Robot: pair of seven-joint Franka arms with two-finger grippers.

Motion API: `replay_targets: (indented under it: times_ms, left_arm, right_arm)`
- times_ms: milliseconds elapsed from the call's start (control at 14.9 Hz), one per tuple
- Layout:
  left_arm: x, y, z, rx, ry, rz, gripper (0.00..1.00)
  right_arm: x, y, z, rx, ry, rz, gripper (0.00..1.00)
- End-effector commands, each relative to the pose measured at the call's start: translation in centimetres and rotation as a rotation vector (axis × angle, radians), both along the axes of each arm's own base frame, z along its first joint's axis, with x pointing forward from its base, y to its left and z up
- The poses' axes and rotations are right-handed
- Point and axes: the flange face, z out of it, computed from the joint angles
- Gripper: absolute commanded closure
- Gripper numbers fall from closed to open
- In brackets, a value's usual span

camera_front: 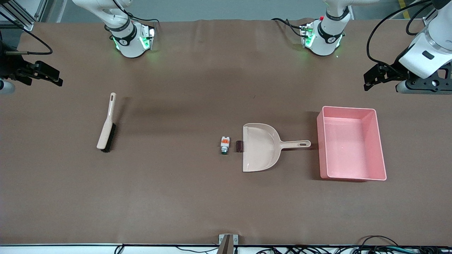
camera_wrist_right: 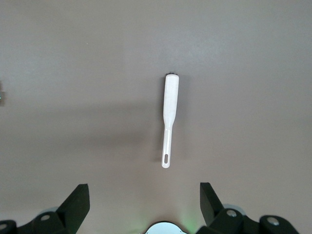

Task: Clean e-waste and dump in bin
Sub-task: 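Reach the right gripper to the brush while the left gripper reaches the dustpan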

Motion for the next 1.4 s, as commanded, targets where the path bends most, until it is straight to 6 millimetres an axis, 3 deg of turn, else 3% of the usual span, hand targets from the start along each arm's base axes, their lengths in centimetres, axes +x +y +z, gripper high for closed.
replay_targets:
  times_ms: [0,334,602,736,936,1137,1338]
  left_arm:
    - [-0.1,-0.1,0.8,0.017,-0.003,-0.005,0.00]
    - [0.7,-0.6,0.9,0.004,-0.008,0.003,0.00]
    - [2.0,-1.3,-1.0,0.003,0.020,-0.023,0.00]
    - [2.9,-2.9,-3.0,0.003,0.046,-0.058,0.00]
    - [4.2,-5.4,-4.9,-0.008,0.030,-0.111,0.00]
    - [5.4,-8.9,-8.7,-0.027,0.033,-0.227,0.00]
    - [6.6,-11.3,-13.2,-0.048,0.032,-0.395,0.01]
  right_arm:
    - [-0.2,-0.1,-0.1,0.004,0.000,-0.006,0.00]
    - [-0.1,-0.1,-0.2,0.003,0.000,-0.006,0.00]
    - [-0.1,-1.0,-0.8,0.003,0.004,-0.022,0.00]
    - [-0.2,-0.9,-2.9,0.003,0.041,-0.020,0.00]
    - [-0.5,1.1,-6.6,0.000,0.067,0.005,0.00]
    - [-0.6,0.7,-10.1,0.000,0.052,-0.004,0.00]
    - [-3.6,0.4,-15.7,-0.002,-0.006,-0.012,0.00]
